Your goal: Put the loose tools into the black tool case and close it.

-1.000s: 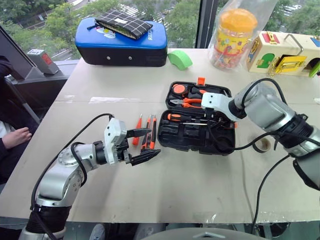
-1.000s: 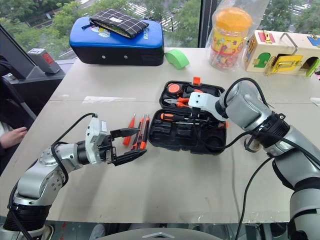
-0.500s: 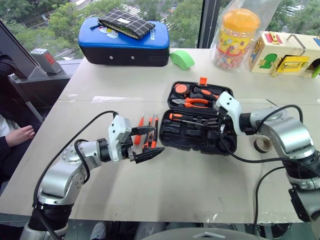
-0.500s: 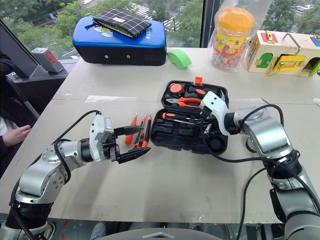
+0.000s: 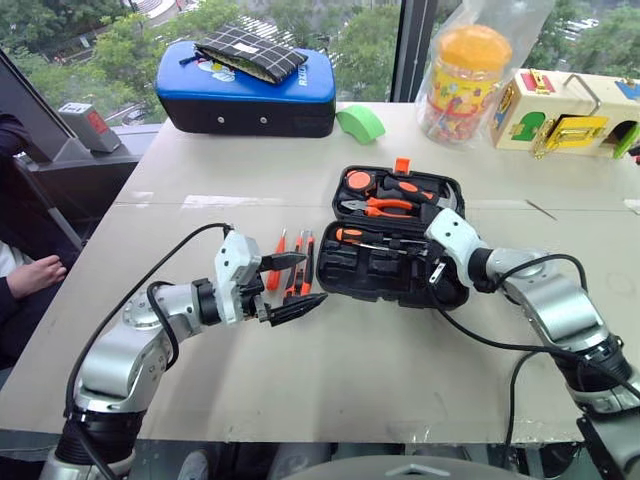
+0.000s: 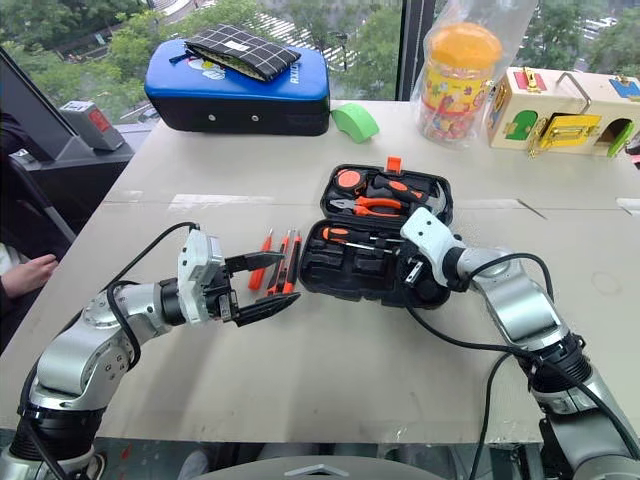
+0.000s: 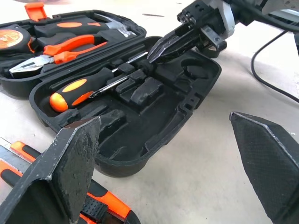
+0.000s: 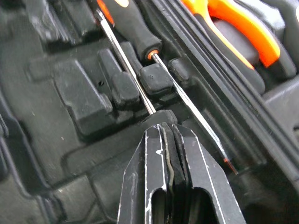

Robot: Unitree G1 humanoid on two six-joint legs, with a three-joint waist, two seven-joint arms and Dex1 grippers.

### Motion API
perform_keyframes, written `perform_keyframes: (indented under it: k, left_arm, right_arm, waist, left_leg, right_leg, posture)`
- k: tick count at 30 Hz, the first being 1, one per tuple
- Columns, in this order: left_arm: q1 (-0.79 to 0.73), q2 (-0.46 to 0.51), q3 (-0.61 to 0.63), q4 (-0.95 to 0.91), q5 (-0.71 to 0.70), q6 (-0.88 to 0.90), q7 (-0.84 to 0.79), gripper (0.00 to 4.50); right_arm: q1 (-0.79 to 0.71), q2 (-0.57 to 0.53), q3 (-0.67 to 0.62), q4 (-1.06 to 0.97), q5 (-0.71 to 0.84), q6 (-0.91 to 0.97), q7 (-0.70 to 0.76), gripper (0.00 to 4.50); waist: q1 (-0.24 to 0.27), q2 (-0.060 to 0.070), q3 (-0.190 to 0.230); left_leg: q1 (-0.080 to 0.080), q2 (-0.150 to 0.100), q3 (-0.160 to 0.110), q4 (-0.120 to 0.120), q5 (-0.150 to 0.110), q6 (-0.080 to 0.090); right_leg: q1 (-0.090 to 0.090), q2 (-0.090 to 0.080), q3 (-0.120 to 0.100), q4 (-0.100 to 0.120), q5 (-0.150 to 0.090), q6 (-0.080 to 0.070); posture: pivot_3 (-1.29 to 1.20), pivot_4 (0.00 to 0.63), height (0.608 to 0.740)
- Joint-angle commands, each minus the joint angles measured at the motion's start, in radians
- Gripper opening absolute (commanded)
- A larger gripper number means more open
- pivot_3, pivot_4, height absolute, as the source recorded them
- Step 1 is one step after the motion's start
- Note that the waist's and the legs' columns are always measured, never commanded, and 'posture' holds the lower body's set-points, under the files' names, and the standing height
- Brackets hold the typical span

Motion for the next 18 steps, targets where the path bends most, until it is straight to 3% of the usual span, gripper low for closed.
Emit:
perform_keyframes:
  k: [1, 4, 6, 7, 12, 16, 17, 18]
  left_arm:
    - [0.02, -0.042, 0.047, -0.021, 0.021, -0.033, 0.091, 4.5]
    - [0.026, -0.112, 0.079, -0.009, 0.081, -0.058, 0.236, 4.5]
    - [0.033, -0.157, 0.1, -0.009, 0.095, -0.047, 0.315, 4.5]
    - [0.037, -0.178, 0.11, -0.013, 0.098, -0.034, 0.355, 4.5]
    - [0.061, -0.235, 0.125, -0.059, 0.121, 0.061, 0.524, 4.5]
    - [0.089, -0.271, 0.071, -0.104, 0.224, 0.113, 0.674, 4.5]
    - [0.093, -0.281, 0.055, -0.106, 0.246, 0.12, 0.699, 4.5]
    - [0.093, -0.296, 0.037, -0.115, 0.273, 0.138, 0.735, 4.5]
  right_arm:
    - [0.079, 0.009, -0.043, 0.052, -0.003, -0.089, -0.029, 0.02]
    - [0.135, 0.1, -0.237, -0.033, 0.189, -0.326, 0.055, 0.02]
    - [0.161, 0.084, -0.297, -0.098, 0.268, -0.324, 0.117, 0.02]
    - [0.174, 0.066, -0.311, -0.128, 0.292, -0.317, 0.139, 0.26]
    - [0.229, -0.031, -0.34, -0.257, 0.405, -0.295, 0.237, 2.1]
    - [0.294, -0.111, -0.405, -0.367, 0.509, -0.25, 0.282, 4.11]
    - [0.314, -0.127, -0.413, -0.388, 0.523, -0.246, 0.286, 4.47]
    - [0.342, -0.144, -0.431, -0.411, 0.538, -0.247, 0.291, 4.47]
  waist:
    - [0.006, -0.001, 0.0]
    - [0.012, 0.0, 0.004]
    - [0.01, 0.006, 0.009]
    - [0.008, 0.009, 0.01]
    - [0.005, 0.007, 0.009]
    - [0.005, 0.007, 0.01]
    - [0.01, 0.007, 0.01]
    - [0.016, 0.006, 0.01]
  left_leg:
    - [0.003, 0.0, -0.001, 0.0, 0.0, 0.0]
    - [0.006, 0.0, -0.003, 0.0, 0.0, 0.0]
    - [0.005, 0.0, -0.003, 0.0, 0.0, 0.0]
    - [0.005, -0.001, -0.002, 0.0, 0.0, 0.0]
    - [0.003, 0.001, -0.004, -0.002, 0.0, 0.0]
    - [0.001, 0.001, -0.002, -0.002, 0.0, 0.0]
    - [0.001, 0.001, -0.002, -0.002, 0.0, 0.0]
    - [0.001, 0.0, -0.002, -0.002, 0.0, 0.0]
  right_leg:
    - [0.004, -0.001, 0.0, -0.001, 0.0, 0.0]
    - [0.009, -0.001, -0.001, -0.002, 0.0, 0.0]
    - [0.009, -0.001, 0.001, -0.002, 0.0, 0.0]
    - [0.008, -0.001, 0.001, -0.002, 0.0, 0.0]
    - [0.005, 0.001, 0.0, -0.001, 0.0, 0.0]
    - [0.004, 0.001, 0.002, -0.002, 0.0, 0.0]
    - [0.004, 0.0, 0.002, -0.002, 0.0, 0.0]
    - [0.005, -0.001, 0.001, -0.003, 0.0, 0.0]
  posture:
    - [0.0, 0.15, 0.74]
    - [0.0, 0.15, 0.74]
    - [0.0, 0.15, 0.74]
    - [0.0, 0.15, 0.74]
    - [0.0, 0.15, 0.74]
    - [0.0, 0.15, 0.74]
    - [0.0, 0.15, 0.74]
    - [0.0, 0.15, 0.74]
